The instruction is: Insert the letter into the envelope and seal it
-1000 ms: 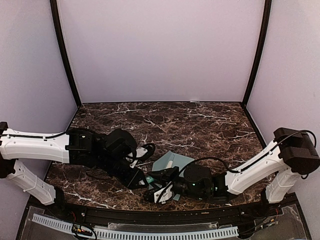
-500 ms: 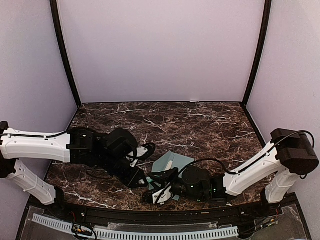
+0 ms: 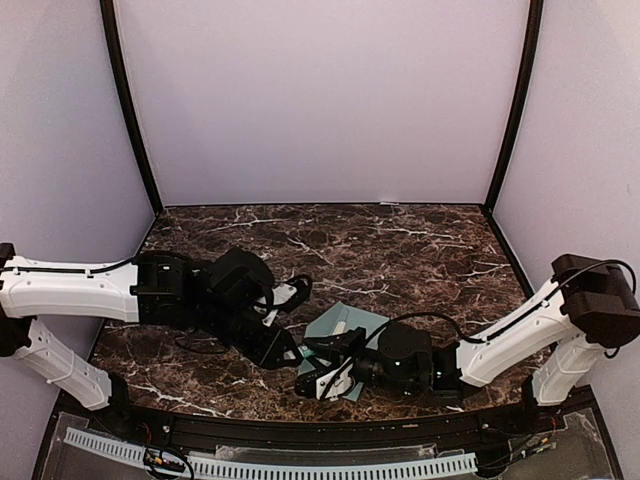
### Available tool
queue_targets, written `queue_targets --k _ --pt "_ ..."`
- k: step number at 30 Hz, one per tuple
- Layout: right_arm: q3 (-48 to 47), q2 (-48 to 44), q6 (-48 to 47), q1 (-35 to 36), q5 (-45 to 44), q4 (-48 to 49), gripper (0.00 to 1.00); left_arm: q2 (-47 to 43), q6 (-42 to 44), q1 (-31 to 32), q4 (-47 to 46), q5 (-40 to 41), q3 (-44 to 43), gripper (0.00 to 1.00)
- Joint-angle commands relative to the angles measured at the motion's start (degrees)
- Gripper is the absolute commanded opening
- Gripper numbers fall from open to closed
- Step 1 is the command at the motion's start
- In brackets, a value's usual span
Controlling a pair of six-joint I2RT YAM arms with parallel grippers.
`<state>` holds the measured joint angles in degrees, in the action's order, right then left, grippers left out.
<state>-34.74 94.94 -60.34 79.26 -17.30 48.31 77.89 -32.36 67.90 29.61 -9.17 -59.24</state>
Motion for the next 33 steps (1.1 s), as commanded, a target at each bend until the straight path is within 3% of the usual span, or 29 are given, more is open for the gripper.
queue_targets --k 1,13,17,29,33 --pt "2.4 -2.2 1.7 -4.4 -4.5 -0.6 0.0 -2.9 -0.2 0.6 5.0 -4.2 -1.4 0.0" --pt "3.1 -6.4 3.4 -9.1 -0.6 -3.9 0.0 -3.7 -0.5 0.6 6.1 -3.3 -1.6 0.0" --pt "4.2 -8.9 5.5 -10.5 0.7 -3.9 0.0 -3.9 -0.9 0.6 7.4 0.6 -2.1 0.0" --pt "8.5 -20.0 29.4 -11.6 4.5 0.5 0.0 -4.6 -6.0 -0.9 -4.4 27.8 8.8 0.0" --pt "9.9 -22.5 39.8 -11.6 5.2 1.4 0.0 -3.2 -6.6 -3.7 -13.7 28.0 15.0 0.0"
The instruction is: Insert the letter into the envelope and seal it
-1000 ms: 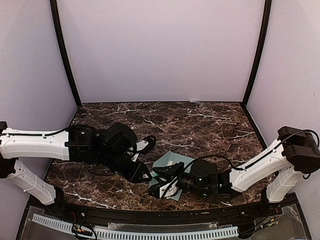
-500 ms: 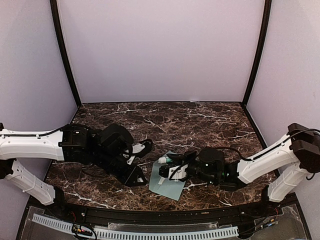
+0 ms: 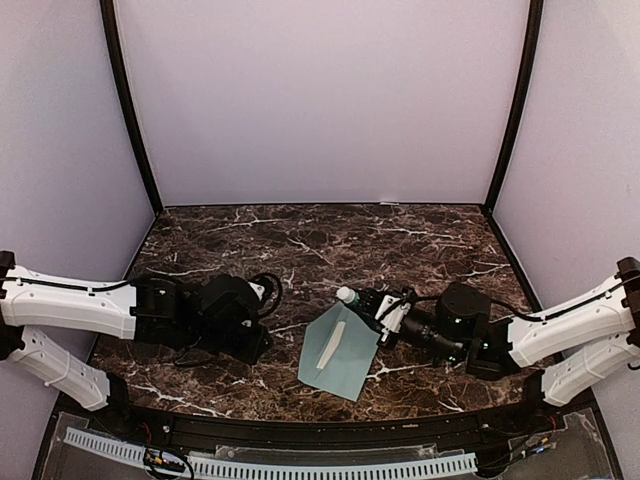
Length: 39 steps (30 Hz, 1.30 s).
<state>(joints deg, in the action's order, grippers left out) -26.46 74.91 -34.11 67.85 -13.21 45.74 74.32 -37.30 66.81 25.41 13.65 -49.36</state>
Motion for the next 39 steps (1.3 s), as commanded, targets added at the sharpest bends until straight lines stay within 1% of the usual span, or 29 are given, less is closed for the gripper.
queue_targets --k 1,3,6,9,17,24,30,31,34,39 --pt "2.1 -3.0 15.5 -0.2 1.2 4.1 0.0 1.1 -1.6 -3.0 -10.6 4.9 5.7 0.0" --pt "3.0 -4.3 18.6 -0.2 1.3 4.1 0.0 3.5 -1.7 -3.8 -12.9 5.3 6.7 0.0" --pt "4.5 -6.8 21.5 -0.2 2.6 3.6 0.0 7.5 -1.8 -4.3 -13.5 6.4 6.9 0.03" --pt "5.9 -9.6 24.3 -0.2 3.4 3.7 0.0 10.4 -2.1 -4.5 -14.5 8.5 7.2 0.07" --pt "7.3 -13.2 30.6 -0.1 4.1 3.1 0.0 14.1 -2.9 -4.7 -18.1 8.4 8.9 0.19" --pt "7.9 -16.7 34.1 -0.1 6.1 2.4 0.0 14.2 -3.5 -4.7 -19.9 7.3 10.3 0.33" --pt "8.0 -19.0 36.5 -0.1 7.0 1.2 0.0 14.1 -3.3 -4.7 -19.7 7.3 10.4 0.42" --pt "8.0 -19.2 36.7 -0.1 7.1 1.2 0.0 14.0 -3.2 -4.7 -19.7 7.2 10.3 0.45" --pt "8.1 -20.3 37.5 -0.1 7.0 0.8 0.0 13.4 -2.8 -4.6 -19.5 6.9 9.7 0.48" --pt "7.8 -21.2 39.4 -0.1 7.6 0.6 0.0 11.2 -1.2 -4.7 -17.7 7.9 7.8 0.6"
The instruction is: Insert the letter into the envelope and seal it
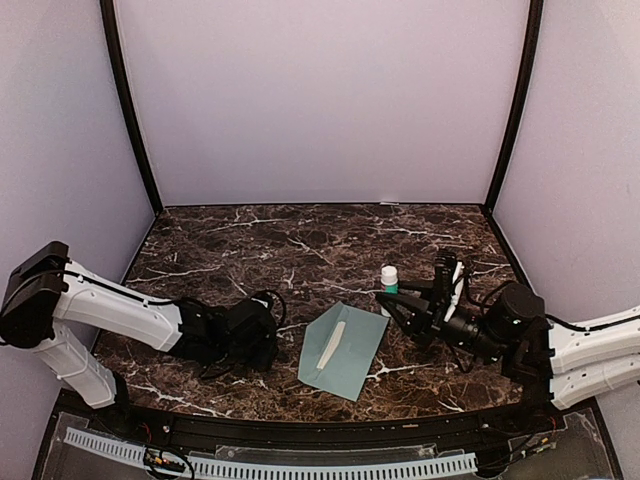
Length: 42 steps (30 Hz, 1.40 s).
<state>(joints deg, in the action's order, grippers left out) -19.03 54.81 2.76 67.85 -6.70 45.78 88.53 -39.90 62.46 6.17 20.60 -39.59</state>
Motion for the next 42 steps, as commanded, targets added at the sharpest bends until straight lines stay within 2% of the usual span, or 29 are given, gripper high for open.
queue_targets --k 1,5,11,15,21,24,29,36,42 --pt "0.2 -1.2 2.8 -0.1 1.4 0.3 0.0 -3.6 1.6 -0.2 2.3 1.4 -2.7 0.6" --pt "-0.1 -1.8 3.8 -0.1 1.4 -0.5 0.0 -5.6 2.8 -0.3 3.7 1.4 -4.3 0.64" --pt "-0.8 -1.7 5.9 -0.1 2.1 -0.2 0.0 -7.9 4.9 -0.3 4.6 -0.1 -6.5 0.65" --pt "-2.1 -1.3 8.4 -0.2 3.5 0.0 0.0 -10.6 8.5 -0.3 0.6 -2.5 -5.8 0.63" --pt "-2.0 -2.2 15.6 -0.1 10.2 5.0 0.0 -15.6 17.2 -0.2 -18.5 -20.7 -0.7 0.58" --pt "-2.2 -2.0 19.6 -0.1 12.7 7.7 0.0 -15.9 19.8 0.4 -23.1 -27.5 -0.3 0.55" --pt "0.0 1.5 25.2 0.4 16.2 20.9 0.0 -15.2 23.7 2.9 -32.0 -39.9 -1.4 0.55" --pt "-2.9 8.3 23.3 5.5 11.8 26.4 0.0 -13.1 22.0 4.3 -42.5 -50.0 -4.0 0.55" --pt "-4.5 12.5 21.4 8.4 8.4 29.6 0.0 -10.6 20.4 4.7 -45.6 -52.9 -6.2 0.55"
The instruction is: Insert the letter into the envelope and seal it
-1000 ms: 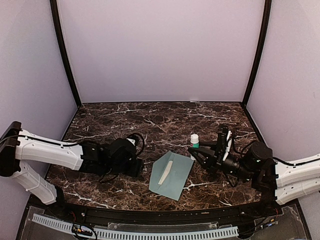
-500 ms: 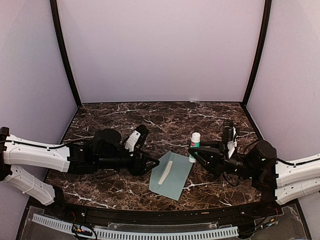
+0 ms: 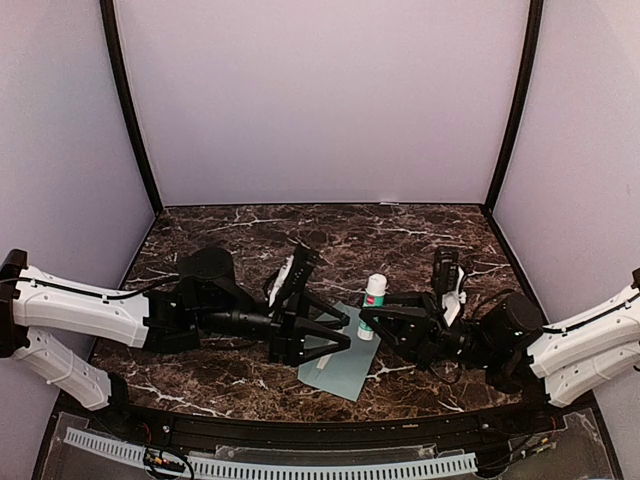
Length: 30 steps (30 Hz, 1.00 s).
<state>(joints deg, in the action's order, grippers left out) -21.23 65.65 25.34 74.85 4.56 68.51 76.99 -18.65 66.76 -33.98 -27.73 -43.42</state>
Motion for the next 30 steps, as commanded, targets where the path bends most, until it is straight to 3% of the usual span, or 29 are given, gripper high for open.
queue_targets --k 1,30 --pt "-2.3 2.2 -1.2 1.7 -3.1 7.5 0.0 1.2 -1.0 0.5 -5.8 -4.8 -2.5 0.54" --pt "-2.9 7.7 -2.0 2.7 -6.5 11.6 0.0 4.9 -1.5 2.4 -7.0 -4.5 -5.8 0.29"
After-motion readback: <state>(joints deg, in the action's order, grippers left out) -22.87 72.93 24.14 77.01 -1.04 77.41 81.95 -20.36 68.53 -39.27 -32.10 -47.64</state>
